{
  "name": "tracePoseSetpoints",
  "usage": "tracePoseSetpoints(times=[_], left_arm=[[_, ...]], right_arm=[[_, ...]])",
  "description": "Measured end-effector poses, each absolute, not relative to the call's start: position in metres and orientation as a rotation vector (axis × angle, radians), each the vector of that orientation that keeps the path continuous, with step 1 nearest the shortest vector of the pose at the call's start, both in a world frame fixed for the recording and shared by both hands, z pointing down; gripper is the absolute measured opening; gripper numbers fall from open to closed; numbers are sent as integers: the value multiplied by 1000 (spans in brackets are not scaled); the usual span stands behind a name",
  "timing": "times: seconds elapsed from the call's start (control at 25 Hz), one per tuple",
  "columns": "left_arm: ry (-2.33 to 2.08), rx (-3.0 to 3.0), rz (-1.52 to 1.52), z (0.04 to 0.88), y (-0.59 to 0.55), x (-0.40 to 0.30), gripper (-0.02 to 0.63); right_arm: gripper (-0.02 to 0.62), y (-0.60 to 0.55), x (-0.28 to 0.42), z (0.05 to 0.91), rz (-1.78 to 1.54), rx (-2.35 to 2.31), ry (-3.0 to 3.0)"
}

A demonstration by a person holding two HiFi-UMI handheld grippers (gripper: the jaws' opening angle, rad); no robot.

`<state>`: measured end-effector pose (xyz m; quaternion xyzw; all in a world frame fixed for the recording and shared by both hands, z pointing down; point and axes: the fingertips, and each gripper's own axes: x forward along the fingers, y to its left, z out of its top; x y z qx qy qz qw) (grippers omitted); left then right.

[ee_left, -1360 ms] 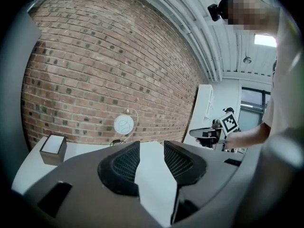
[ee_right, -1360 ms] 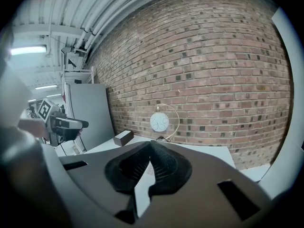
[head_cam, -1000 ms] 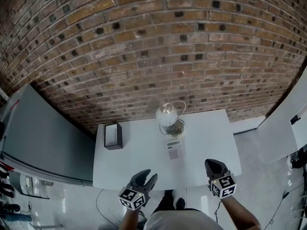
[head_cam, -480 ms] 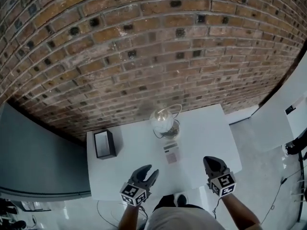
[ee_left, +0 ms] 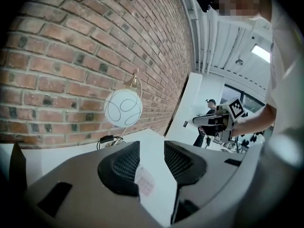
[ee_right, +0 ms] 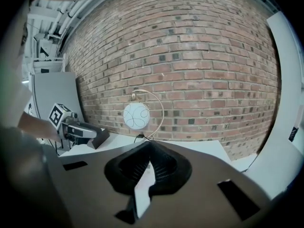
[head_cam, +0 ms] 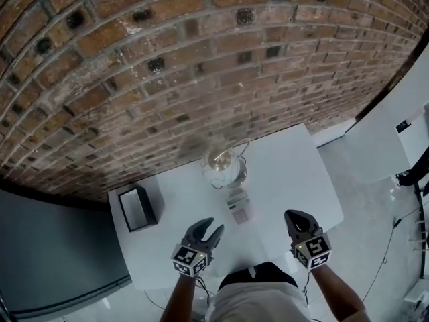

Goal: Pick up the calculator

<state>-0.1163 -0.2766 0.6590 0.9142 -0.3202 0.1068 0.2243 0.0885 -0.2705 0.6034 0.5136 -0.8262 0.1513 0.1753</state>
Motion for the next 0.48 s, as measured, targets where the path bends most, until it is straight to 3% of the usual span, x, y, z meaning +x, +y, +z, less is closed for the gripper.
tracePoseSetpoints(times=[0.48], left_arm=[[-695, 2464, 449, 768, -335, -99, 197]], right_arm=[[12, -282, 88, 657, 581, 1496, -2243]])
